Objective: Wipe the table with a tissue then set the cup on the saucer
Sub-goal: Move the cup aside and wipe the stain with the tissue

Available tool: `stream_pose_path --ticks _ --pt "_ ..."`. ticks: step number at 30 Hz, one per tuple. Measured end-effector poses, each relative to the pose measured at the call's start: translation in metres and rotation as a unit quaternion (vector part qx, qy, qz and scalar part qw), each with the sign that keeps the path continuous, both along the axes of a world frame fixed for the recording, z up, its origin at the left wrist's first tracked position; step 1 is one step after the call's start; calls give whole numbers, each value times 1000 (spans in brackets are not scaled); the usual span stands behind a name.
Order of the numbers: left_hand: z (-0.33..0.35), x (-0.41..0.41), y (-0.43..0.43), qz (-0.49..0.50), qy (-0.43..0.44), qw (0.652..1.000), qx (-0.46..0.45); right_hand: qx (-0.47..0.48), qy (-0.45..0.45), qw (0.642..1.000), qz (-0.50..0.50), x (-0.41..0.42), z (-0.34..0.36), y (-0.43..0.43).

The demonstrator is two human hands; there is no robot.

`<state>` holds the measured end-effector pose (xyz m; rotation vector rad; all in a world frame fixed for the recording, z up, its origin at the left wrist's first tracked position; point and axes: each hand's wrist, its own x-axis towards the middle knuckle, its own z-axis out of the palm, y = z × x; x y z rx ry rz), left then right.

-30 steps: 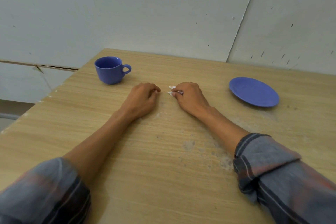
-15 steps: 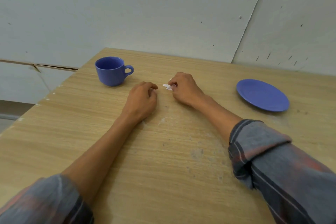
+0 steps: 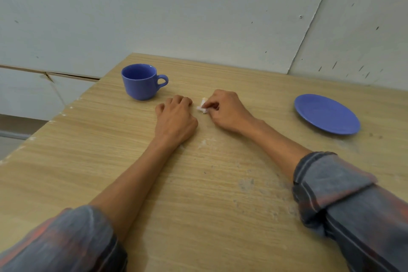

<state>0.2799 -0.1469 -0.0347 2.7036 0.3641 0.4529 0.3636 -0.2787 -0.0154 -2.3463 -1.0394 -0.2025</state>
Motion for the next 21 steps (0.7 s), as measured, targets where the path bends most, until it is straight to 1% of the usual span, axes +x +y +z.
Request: stream_pose_path --ticks 3,5,7,10,12,13,14,17,18,19,21 --pt "2 -2 0 2 12 1000 17 22 29 996 -79 20 6 -17" --pt "3 -2 -2 0 23 999 23 25 39 990 -130 28 5 -13" --pt "3 -2 -3 1 28 999 29 7 17 993 -119 19 3 -1" --pt "2 -2 -3 3 33 999 35 3 -3 1000 -10 -10 -2 1" --pt "2 -1 -2 1 36 999 34 -2 -2 999 32 -17 -1 -18" --pt "2 -2 -2 0 37 999 31 2 0 1000 28 -14 1 -29" --pt "3 -2 -2 -1 36 999 30 9 7 1000 2 -8 4 -39" --pt "4 -4 -3 0 31 999 32 14 30 990 -135 9 7 -54" --pt "4 -4 -4 1 34 999 32 4 26 987 -158 8 6 -48" --pt "3 -4 -4 1 36 999 31 -5 17 987 -160 2 5 -40" --pt "4 -4 -4 -3 26 1000 14 -15 6 994 -112 -15 2 -24"
